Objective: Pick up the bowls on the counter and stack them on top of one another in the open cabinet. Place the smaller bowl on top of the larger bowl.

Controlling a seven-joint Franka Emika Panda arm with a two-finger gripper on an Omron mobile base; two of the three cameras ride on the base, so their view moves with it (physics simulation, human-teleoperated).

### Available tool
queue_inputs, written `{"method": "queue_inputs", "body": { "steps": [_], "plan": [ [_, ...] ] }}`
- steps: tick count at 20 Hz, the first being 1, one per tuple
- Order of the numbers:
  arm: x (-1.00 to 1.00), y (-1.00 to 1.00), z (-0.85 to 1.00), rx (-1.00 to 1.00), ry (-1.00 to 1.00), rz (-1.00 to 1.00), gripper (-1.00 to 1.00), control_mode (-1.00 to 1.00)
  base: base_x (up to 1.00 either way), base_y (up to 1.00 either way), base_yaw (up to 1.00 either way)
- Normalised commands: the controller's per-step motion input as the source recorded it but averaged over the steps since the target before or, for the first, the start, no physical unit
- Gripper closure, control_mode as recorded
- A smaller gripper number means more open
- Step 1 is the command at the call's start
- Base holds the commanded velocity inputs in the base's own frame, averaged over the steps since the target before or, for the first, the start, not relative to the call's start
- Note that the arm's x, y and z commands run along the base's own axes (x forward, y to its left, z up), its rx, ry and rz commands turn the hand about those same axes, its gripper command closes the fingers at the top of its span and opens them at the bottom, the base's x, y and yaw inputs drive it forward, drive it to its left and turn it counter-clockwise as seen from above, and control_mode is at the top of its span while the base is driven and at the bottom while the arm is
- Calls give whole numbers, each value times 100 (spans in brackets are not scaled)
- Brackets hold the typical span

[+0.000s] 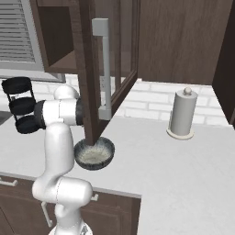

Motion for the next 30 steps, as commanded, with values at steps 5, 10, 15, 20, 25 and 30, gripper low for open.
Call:
{"method": "queue_inputs", "body": {
  "steps": [5,10,15,20,25,30],
  "plan": [
    [21,0,-16,-3,0,0,100,-100,0,0,0],
    [0,0,0,0,0,0,100,-100,0,0,0],
    [0,0,0,0,0,0,100,-100,0,0,0],
    [-21,0,12,0,-8,4,100,-100,0,0,0],
    [-59,1,70,-3,-24,8,100,-100,0,0,0],
    [-89,-1,100,-2,-18,1,100,-100,0,0,0]
  ]
}}
